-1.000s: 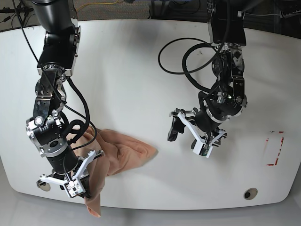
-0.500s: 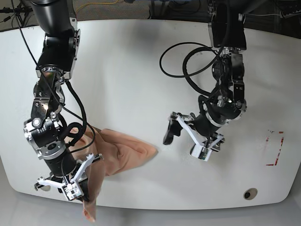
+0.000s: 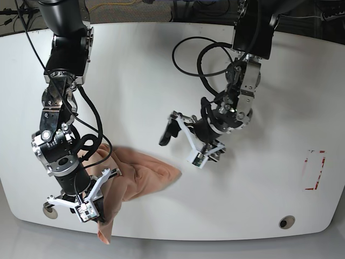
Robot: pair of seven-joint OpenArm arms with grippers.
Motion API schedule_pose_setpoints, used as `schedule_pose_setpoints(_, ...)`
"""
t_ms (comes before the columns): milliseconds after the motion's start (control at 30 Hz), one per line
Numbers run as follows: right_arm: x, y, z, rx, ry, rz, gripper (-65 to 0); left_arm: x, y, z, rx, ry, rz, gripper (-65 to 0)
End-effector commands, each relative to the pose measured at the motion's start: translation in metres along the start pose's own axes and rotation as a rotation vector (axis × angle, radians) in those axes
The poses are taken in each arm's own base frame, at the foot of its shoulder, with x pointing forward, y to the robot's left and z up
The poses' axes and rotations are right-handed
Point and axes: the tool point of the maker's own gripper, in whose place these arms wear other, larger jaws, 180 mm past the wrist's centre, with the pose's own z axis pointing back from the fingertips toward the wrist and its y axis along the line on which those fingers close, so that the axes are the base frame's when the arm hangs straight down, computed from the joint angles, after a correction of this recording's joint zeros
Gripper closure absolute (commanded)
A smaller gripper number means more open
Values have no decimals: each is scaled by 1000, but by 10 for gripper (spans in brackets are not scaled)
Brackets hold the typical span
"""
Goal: Fold the T-shirt properly
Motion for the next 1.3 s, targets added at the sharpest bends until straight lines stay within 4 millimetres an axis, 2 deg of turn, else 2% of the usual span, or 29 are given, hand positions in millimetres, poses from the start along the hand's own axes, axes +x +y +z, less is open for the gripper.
schedule_pose_setpoints(0, 20, -6, 3, -18, -67, 3, 0, 14, -5, -7, -11, -75, -8, -542)
schedule_pose_setpoints(200, 19, 4, 2, 5, -69, -15, 0, 8, 1, -14, 31, -117, 4, -504)
schedule_pose_setpoints(400, 21, 0, 1, -7, -73, -10, 0, 11, 13, -18, 42, -125, 11, -499)
schedule_pose_setpoints(467, 22, -3, 1, -13, -73, -6, 0, 14, 21, -19, 52, -131, 20, -495)
schedule_pose_setpoints(533, 19, -4, 1, -14, -61, -4, 0, 3, 43, -21, 92, -120, 79, -476)
schedule_pose_setpoints(667, 18, -4, 0, -12, -59, -4, 0, 2, 51, -25, 108, -114, 96, -476)
schedule_pose_setpoints(867, 15, 4, 1, 8, -53, -11, 0, -2, 47, -41, 92, -86, 100, -497)
schedule_pose_setpoints(1000, 13, 5, 1, 9, -49, -12, 0, -2, 45, -45, 84, -80, 100, -500)
schedule_pose_setpoints(1067, 14, 3, 1, 5, -51, -9, 0, 7, 50, -44, 94, -104, 125, -505)
schedule_pose_setpoints(1267, 14, 4, 2, 6, -52, -10, 0, 14, 42, -50, 77, -121, 139, -504)
